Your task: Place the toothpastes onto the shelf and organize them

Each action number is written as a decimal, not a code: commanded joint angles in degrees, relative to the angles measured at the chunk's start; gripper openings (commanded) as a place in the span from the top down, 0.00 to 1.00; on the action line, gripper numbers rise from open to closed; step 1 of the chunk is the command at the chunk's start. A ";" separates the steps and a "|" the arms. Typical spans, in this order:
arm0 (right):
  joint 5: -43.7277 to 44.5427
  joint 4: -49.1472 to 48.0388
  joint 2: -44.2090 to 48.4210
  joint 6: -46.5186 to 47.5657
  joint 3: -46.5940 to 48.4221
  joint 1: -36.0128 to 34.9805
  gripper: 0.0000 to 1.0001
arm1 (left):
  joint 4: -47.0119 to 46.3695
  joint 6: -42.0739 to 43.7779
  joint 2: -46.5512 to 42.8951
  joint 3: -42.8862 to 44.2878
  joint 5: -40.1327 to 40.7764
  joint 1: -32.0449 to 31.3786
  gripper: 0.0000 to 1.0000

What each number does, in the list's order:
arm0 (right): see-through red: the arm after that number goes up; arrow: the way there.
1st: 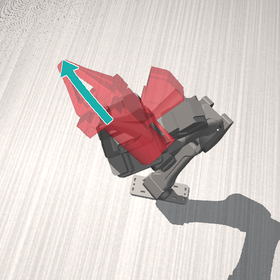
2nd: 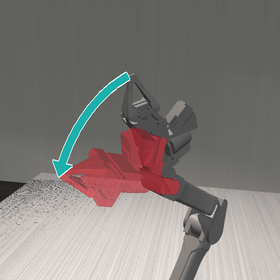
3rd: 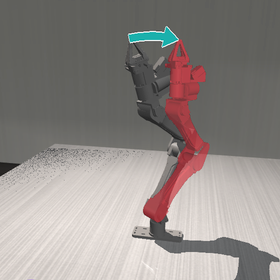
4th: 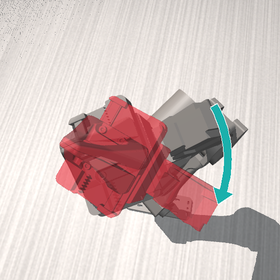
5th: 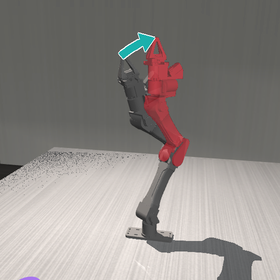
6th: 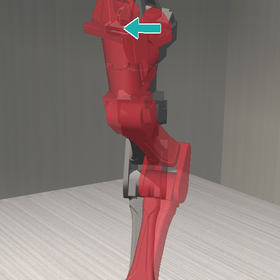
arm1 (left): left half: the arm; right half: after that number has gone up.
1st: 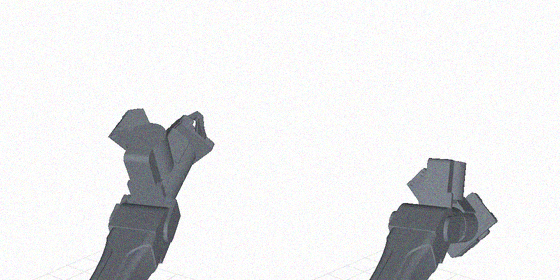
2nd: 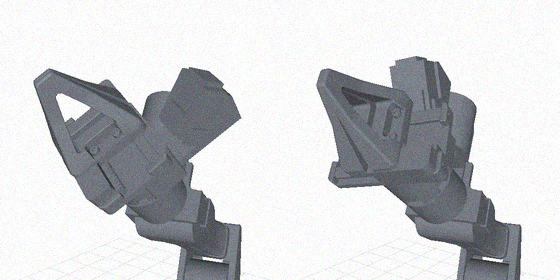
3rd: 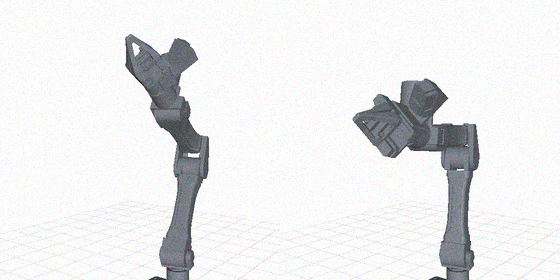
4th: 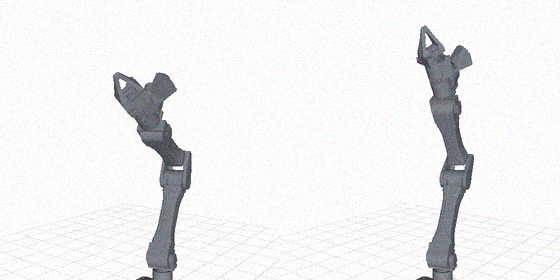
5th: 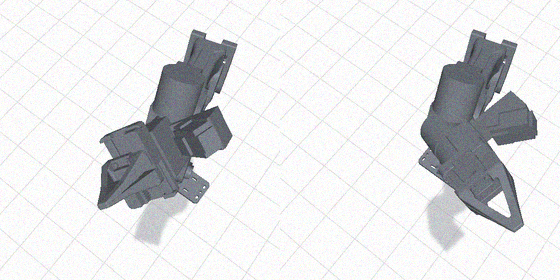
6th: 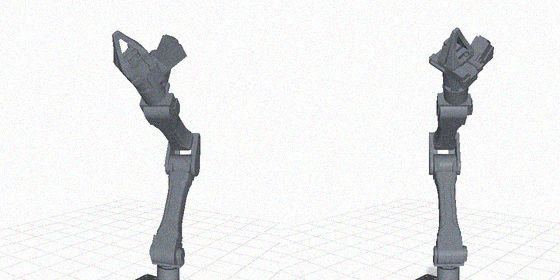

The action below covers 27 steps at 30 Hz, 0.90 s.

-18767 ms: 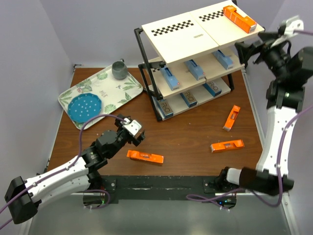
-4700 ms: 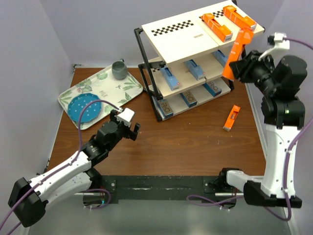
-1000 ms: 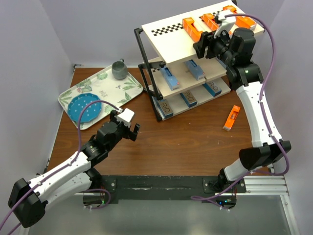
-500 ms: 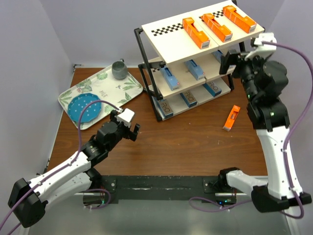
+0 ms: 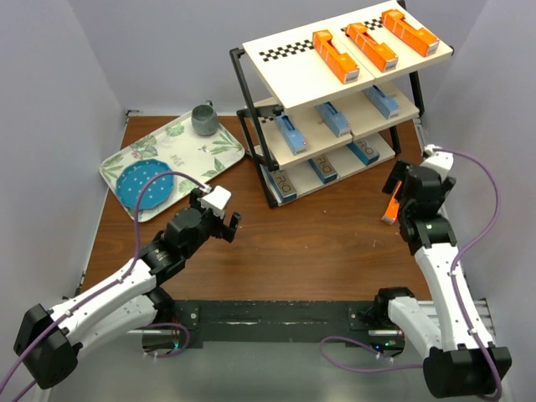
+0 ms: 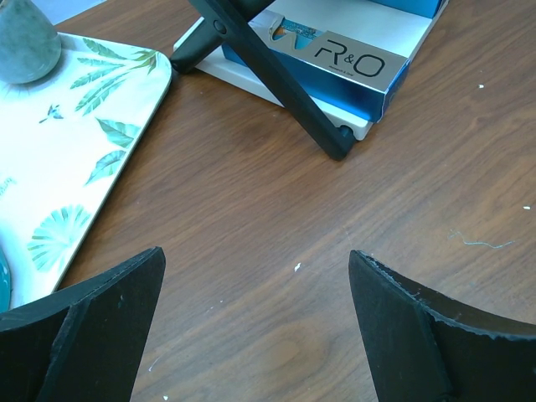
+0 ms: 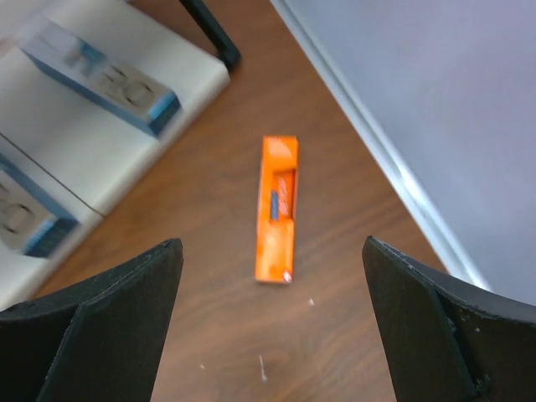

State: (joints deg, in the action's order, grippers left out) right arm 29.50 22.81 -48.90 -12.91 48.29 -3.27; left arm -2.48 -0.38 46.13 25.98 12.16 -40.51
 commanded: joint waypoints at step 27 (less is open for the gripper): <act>-13.59 -18.32 -25.62 -14.17 -13.49 11.53 0.29 | -1.83 -0.23 -0.60 2.24 -0.12 0.26 0.04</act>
State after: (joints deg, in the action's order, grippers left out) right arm 17.54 8.10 -73.65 -27.00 33.91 7.57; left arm -2.46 -0.40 46.06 26.04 12.14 -40.51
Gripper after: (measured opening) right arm 0.735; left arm 0.964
